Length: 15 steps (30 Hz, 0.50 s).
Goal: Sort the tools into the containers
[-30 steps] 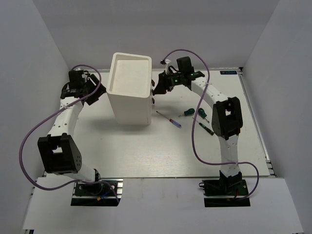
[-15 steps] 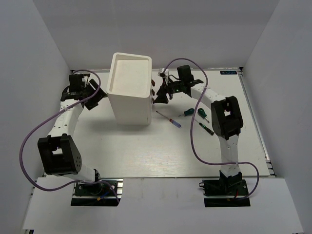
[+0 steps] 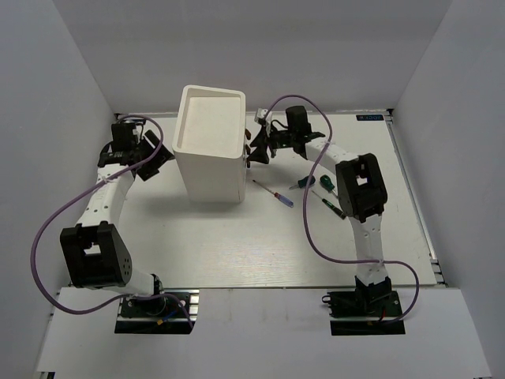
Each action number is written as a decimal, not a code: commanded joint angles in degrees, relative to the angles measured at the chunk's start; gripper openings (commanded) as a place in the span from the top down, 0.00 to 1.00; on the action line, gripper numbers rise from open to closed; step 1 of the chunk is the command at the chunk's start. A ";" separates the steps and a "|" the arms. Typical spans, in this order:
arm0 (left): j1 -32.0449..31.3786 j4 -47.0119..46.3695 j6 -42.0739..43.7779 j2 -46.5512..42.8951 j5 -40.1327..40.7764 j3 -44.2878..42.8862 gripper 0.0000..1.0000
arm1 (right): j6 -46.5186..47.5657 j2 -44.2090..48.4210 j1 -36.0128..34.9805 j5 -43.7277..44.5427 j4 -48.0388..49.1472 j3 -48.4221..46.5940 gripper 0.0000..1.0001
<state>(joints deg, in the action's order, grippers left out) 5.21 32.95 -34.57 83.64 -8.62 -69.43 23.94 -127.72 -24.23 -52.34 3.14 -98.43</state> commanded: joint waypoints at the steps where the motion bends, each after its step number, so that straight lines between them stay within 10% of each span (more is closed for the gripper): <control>1: 0.41 0.36 -0.24 -2.95 -0.61 1.05 0.20 | -0.82 -1.30 0.32 0.31 3.72 -2.99 0.32; 15: 0.41 0.36 -0.24 -2.95 -0.61 0.52 0.20 | -4.52 -2.89 0.32 -2.59 11.36 -3.52 0.37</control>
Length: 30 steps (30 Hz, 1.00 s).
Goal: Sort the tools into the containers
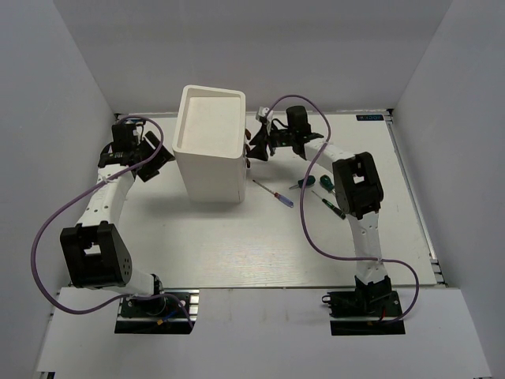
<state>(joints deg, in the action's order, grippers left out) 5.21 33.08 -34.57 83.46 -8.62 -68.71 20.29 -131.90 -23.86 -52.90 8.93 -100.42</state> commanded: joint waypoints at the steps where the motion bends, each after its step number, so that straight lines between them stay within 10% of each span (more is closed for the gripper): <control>1: 0.41 0.23 -0.24 -2.78 -0.61 0.32 0.20 | -0.87 1.46 -0.05 -2.29 5.92 -1.44 0.37; 12: 0.41 -0.82 -0.24 -1.72 -1.13 0.33 0.20 | -2.54 5.68 0.21 -7.12 9.44 2.69 0.40; 23: 0.41 -1.44 -0.85 -1.72 -1.13 1.38 0.20 | -5.53 5.95 0.21 -7.83 10.23 2.60 1.00; 30: 0.41 -1.96 -1.38 -2.25 -1.66 1.91 0.20 | -0.70 8.49 0.57 -2.65 5.40 4.79 1.00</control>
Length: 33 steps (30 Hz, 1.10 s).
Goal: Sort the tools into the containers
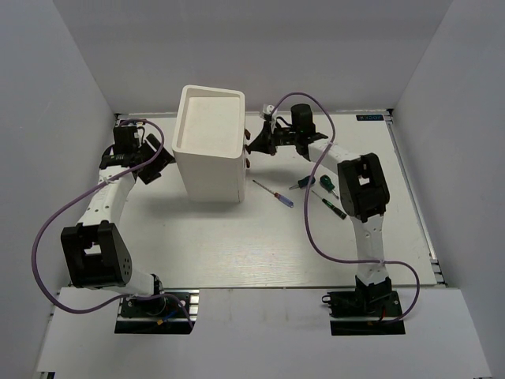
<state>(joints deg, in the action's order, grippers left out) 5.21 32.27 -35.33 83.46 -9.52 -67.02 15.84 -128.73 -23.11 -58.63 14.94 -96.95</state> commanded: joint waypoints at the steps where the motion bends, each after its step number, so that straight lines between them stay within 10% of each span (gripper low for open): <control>1: 0.41 -1.16 -0.62 -2.25 -0.76 0.23 0.20 | 4.37 5.59 0.26 4.22 -1.31 1.76 1.00; 16: 0.41 -1.16 -1.14 -4.09 1.34 0.23 0.20 | 14.66 14.90 4.56 23.82 -12.91 12.21 1.00; 27: 0.41 3.14 -1.67 -10.50 11.79 -0.47 0.17 | 12.82 20.36 7.91 19.79 -13.36 17.41 0.98; 29: 0.41 5.43 -1.15 -13.58 16.61 -1.87 0.17 | 11.15 20.88 8.08 19.34 -14.32 16.45 0.43; 33: 0.41 6.66 2.89 -19.38 20.86 -3.38 0.23 | 9.57 23.51 8.26 26.53 -24.68 12.05 0.18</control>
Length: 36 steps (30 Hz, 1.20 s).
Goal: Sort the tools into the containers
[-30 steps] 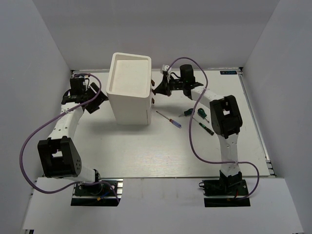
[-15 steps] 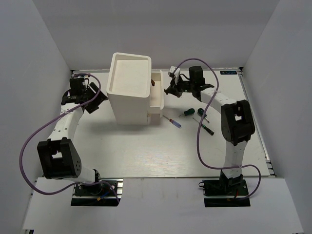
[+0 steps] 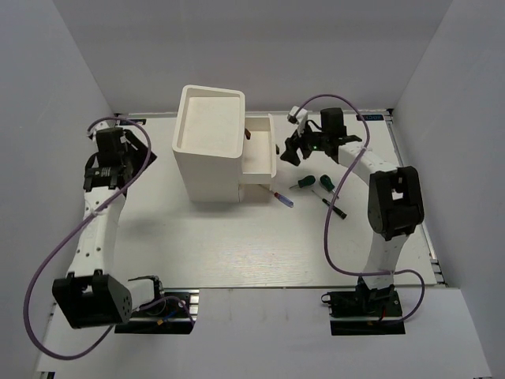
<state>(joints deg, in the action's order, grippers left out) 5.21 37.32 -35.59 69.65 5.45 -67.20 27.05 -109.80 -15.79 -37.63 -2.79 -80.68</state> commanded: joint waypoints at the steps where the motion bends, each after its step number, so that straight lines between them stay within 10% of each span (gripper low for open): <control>1: -0.20 1.01 5.77 -6.53 5.88 -3.20 0.32 | -2.34 4.85 1.11 9.20 -9.49 -4.48 0.18; 3: -0.73 -0.66 8.95 -8.82 3.62 -3.20 0.88 | -4.19 6.09 2.51 14.23 -13.46 -4.83 0.62; 6: -0.73 -1.28 13.43 -9.88 -3.32 -0.84 1.00 | -4.29 6.61 4.10 24.85 -21.71 -6.40 1.00; 8: -0.73 -2.60 15.54 -11.98 -9.82 1.97 0.97 | -4.02 5.92 5.59 28.12 -30.04 -8.16 1.00; 9: -0.73 -2.60 16.16 -12.77 -11.76 2.85 0.76 | -3.76 4.95 6.03 31.61 -32.35 -10.78 0.94; 12: -1.26 -2.60 17.48 -15.24 -16.17 4.62 0.33 | -3.41 3.89 7.52 33.49 -41.24 -9.95 0.44; 14: -1.26 -2.08 17.49 -15.77 -16.97 5.15 0.22 | -2.26 4.33 7.62 33.76 -40.72 -7.92 0.36; 25: -1.79 0.91 18.10 -20.25 -16.53 6.82 0.19 | -3.84 -1.29 6.91 33.84 -36.25 -3.78 0.24; 36: -1.79 3.37 17.05 -23.50 -16.53 8.58 0.19 | -4.29 -8.15 4.10 37.36 -31.23 -4.22 0.46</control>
<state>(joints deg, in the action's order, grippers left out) 3.62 39.55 -18.15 47.92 -10.52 -59.27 22.79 -117.16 -10.70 -1.48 -36.36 -84.73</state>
